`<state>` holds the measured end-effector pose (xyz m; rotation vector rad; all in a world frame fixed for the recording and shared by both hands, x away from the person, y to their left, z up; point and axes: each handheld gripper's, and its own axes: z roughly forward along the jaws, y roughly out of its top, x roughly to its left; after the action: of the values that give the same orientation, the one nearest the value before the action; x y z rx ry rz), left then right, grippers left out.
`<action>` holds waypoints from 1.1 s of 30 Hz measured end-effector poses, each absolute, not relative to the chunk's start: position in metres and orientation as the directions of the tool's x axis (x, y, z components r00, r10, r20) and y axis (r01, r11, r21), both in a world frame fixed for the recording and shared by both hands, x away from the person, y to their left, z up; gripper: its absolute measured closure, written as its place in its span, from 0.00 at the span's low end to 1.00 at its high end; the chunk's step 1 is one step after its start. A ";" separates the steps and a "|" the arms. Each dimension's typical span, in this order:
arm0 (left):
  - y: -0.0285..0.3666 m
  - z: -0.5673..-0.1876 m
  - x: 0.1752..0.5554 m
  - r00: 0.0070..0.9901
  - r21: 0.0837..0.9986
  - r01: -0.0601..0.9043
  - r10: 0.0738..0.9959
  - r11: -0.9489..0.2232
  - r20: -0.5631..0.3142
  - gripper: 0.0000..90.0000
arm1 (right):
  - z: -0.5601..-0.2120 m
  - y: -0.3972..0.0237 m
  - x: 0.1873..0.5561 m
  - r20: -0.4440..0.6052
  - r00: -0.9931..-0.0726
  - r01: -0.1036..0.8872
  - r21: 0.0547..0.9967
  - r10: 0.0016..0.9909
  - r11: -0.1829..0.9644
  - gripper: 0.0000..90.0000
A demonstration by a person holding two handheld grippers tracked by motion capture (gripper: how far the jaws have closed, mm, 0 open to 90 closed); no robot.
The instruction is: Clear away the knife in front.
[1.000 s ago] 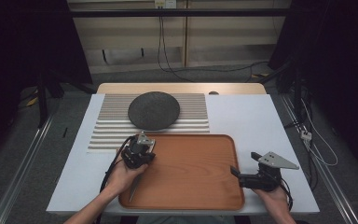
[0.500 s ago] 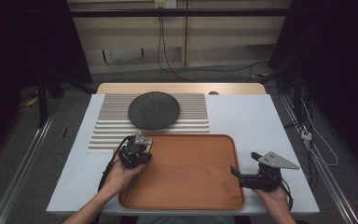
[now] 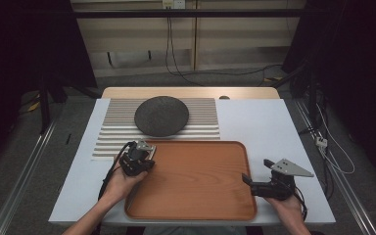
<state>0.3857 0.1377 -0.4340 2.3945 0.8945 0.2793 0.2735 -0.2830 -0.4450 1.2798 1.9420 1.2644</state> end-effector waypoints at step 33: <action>0.154 -0.434 0.380 0.726 0.576 0.568 0.688 -0.588 -0.013 1.00 | -0.446 -0.282 0.275 0.081 -0.439 0.440 0.887 0.895 0.136 0.03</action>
<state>0.3798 0.1536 -0.4342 2.3684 0.9502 0.2838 0.2745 -0.2816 -0.4455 1.2784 1.9425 1.2569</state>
